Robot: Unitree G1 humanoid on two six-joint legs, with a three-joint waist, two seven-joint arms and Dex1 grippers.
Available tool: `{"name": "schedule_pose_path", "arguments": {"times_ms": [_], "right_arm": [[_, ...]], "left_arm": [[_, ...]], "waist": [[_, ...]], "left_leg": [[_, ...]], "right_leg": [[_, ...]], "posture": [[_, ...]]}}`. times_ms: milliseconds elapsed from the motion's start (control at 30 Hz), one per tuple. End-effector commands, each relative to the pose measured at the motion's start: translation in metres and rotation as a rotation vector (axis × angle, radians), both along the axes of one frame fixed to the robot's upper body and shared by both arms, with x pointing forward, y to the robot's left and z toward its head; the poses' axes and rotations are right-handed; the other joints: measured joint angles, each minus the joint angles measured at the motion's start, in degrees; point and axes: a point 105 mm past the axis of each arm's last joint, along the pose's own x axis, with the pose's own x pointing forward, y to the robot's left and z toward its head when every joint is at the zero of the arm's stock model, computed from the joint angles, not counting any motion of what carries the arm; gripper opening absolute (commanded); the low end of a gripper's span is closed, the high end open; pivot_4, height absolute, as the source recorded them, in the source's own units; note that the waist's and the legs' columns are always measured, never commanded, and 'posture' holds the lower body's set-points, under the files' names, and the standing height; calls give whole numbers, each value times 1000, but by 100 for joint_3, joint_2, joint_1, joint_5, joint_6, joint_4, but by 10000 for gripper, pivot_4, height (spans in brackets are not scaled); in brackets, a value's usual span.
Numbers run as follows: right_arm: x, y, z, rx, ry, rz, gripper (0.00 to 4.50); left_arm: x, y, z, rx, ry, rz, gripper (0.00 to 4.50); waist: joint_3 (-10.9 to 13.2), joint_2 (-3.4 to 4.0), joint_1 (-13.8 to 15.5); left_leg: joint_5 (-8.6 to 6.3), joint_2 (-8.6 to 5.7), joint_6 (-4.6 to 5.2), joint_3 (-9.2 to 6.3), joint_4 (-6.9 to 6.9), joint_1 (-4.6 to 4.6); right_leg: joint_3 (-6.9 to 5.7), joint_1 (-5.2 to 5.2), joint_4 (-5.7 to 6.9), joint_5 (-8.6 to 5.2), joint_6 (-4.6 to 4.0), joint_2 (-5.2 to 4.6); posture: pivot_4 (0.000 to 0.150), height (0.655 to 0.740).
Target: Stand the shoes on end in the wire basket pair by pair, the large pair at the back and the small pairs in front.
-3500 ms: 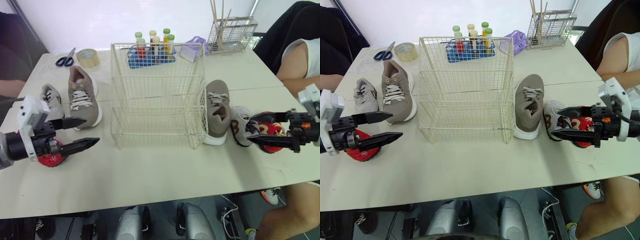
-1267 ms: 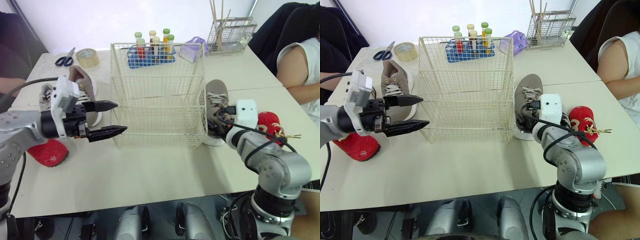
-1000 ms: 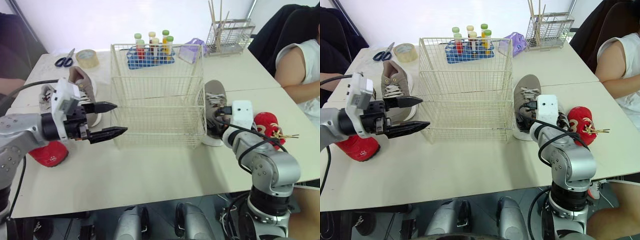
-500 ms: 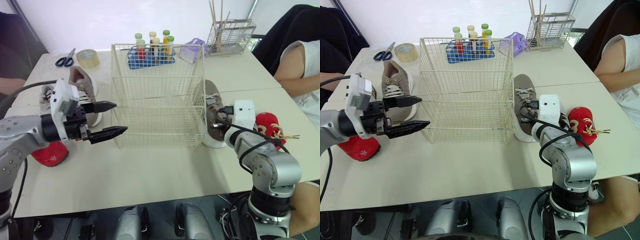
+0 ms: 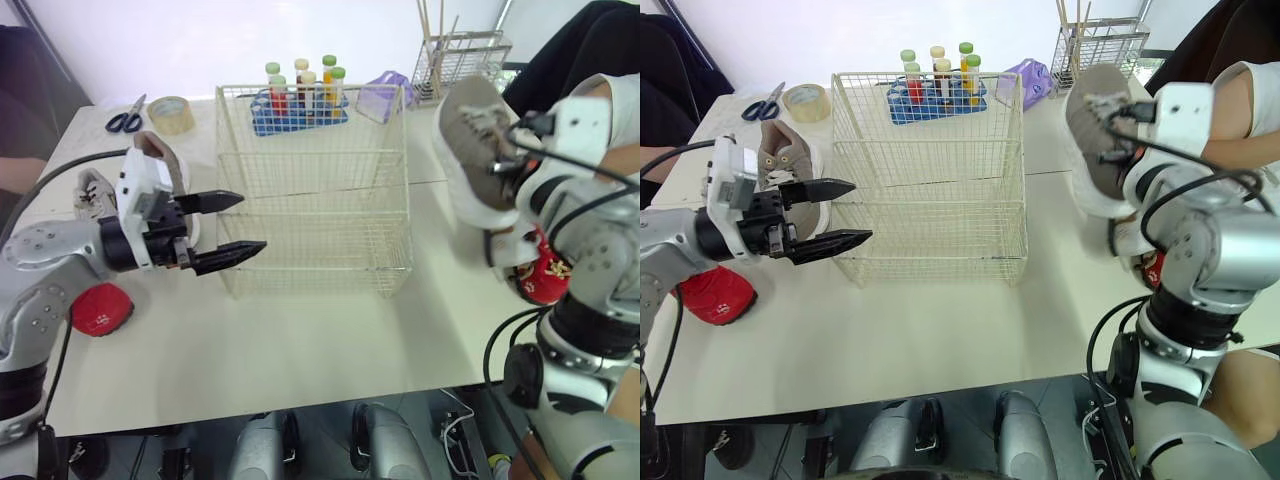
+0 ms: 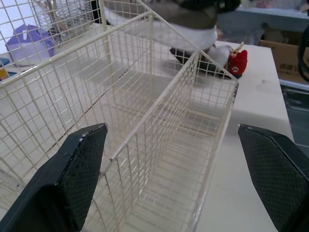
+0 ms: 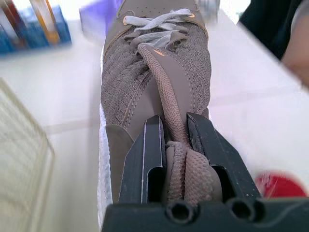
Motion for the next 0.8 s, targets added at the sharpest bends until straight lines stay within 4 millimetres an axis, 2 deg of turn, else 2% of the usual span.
{"name": "schedule_pose_path", "arguments": {"times_ms": [33,167,300,367,467,600,800], "right_arm": [[-2,-6,55,-78,-172,38,1864],[-2,-2,100,-211,-300,166,1864],[-15,24,125,-378,-410,458,1864],[-26,36,129,-427,-441,625,1864],[-46,45,138,-494,-470,846,1864],[-67,63,141,-607,-475,1078,1864],[-71,79,138,-805,-463,1225,1864]], "left_arm": [[1,-4,9,-2,-47,-19,45000],[6,-5,13,-17,-61,-28,45000],[10,-5,24,-73,-71,-37,45000],[11,-4,34,-118,-75,-43,45000],[16,3,60,-246,-69,-44,45000],[19,18,80,-337,-22,-48,45000],[16,29,97,-372,74,-87,45000]], "waist": [[3,3,3],[9,7,15],[9,6,-4],[10,5,-19],[14,1,-5],[17,2,10],[17,0,3]], "left_leg": [[0,0,0,1,2,0],[-1,-3,3,1,1,-2],[-1,-3,3,2,0,-4],[-1,-2,3,3,1,-3],[0,2,4,2,7,-3],[-1,6,6,1,11,-3],[-1,6,6,1,12,-3]], "right_leg": [[1,0,0,0,0,0],[1,1,-6,0,1,-3],[1,-1,-7,-1,3,0],[0,0,-7,-1,4,2],[1,1,-5,0,5,1],[0,4,-6,0,6,-2],[-1,4,-6,0,6,-4]], "posture": [[1500,7400],[1500,7400],[1500,7400],[1500,7400],[1500,7400],[1500,7400],[1500,7400]]}}
